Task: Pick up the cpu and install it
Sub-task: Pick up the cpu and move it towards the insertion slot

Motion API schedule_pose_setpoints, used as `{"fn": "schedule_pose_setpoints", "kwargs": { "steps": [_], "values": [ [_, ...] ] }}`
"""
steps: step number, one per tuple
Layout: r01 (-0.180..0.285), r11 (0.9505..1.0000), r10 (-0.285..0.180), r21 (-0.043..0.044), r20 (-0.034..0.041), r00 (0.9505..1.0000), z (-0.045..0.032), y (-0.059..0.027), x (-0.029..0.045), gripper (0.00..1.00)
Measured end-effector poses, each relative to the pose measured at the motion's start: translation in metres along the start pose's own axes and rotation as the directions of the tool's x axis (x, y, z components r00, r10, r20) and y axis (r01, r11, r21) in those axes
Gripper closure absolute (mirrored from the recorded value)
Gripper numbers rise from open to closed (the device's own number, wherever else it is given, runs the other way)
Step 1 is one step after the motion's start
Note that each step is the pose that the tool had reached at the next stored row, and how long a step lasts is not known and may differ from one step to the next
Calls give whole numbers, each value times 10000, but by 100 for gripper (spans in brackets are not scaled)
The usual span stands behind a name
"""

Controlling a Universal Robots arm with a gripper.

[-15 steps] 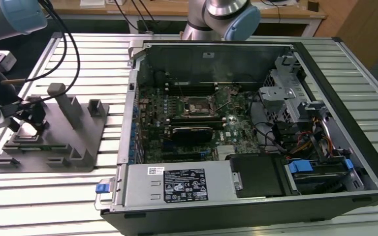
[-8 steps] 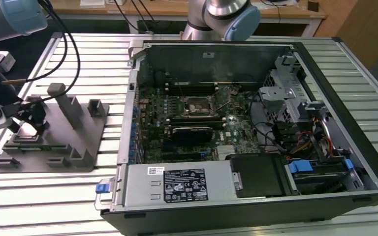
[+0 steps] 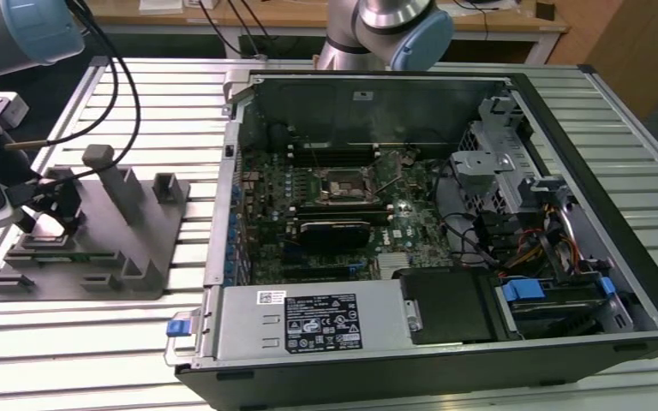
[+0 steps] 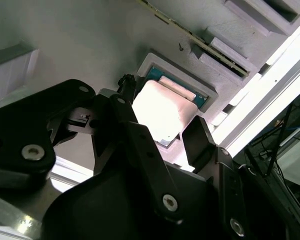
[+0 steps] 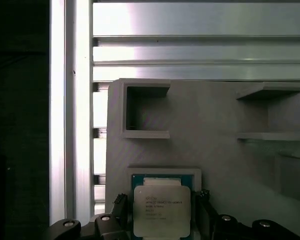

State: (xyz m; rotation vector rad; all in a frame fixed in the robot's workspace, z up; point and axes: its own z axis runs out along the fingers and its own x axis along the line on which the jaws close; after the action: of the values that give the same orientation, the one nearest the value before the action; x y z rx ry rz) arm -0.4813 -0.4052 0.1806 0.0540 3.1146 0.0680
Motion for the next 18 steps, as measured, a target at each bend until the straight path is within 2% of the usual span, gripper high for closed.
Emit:
{"fn": "schedule_pose_setpoints", "kwargs": {
  "steps": [14,16,18],
  "values": [
    [0,10000,0,-1,0,10000,-12,1,0,35],
    [0,10000,0,0,0,10000,-13,1,0,37],
    [0,10000,0,0,0,10000,-13,1,0,45]
  ]
}}
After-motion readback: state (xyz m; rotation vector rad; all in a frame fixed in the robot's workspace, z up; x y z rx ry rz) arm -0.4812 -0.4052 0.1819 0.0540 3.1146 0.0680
